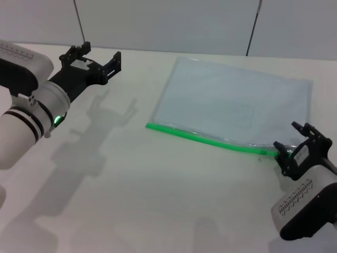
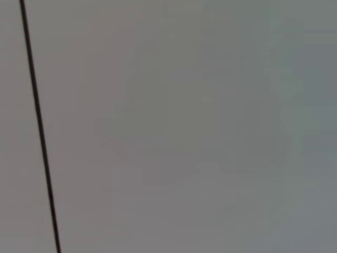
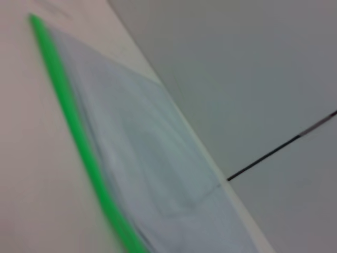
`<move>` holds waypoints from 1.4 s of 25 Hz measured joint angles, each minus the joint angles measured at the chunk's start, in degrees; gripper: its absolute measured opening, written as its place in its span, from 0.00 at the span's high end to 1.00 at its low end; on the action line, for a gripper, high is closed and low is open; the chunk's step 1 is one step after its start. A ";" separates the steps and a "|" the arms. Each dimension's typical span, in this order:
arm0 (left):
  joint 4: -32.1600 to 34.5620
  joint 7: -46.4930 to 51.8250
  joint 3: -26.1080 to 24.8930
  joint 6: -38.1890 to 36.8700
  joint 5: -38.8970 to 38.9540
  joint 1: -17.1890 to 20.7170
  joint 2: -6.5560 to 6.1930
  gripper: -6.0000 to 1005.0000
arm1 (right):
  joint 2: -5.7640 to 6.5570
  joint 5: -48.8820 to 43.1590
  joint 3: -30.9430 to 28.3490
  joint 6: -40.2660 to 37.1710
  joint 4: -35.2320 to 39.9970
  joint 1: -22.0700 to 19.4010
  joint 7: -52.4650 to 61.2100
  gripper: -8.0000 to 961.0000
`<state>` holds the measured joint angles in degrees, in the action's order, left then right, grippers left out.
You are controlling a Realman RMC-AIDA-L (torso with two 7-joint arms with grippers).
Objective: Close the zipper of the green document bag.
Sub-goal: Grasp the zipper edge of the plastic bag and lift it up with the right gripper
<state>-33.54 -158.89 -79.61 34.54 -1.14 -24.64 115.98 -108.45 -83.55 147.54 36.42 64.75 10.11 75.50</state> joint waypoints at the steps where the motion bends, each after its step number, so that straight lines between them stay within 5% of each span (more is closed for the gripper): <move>1: 0.07 0.28 -0.01 0.00 0.01 0.00 -0.08 0.17 | 0.00 0.09 0.11 -0.28 -0.15 0.07 -0.39 0.41; 20: 0.68 1.74 -2.29 0.62 -0.17 1.40 -0.49 0.17 | -1.49 1.55 1.25 3.72 -2.54 0.14 -5.61 0.42; 35: 0.67 1.74 -2.30 0.70 -0.15 0.19 -0.04 0.17 | -1.96 0.55 1.94 16.89 -6.51 7.74 23.71 0.42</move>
<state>-32.87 -157.15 -81.91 35.24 -1.29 -24.45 115.94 -110.41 -83.00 149.48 53.31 58.23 17.85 99.21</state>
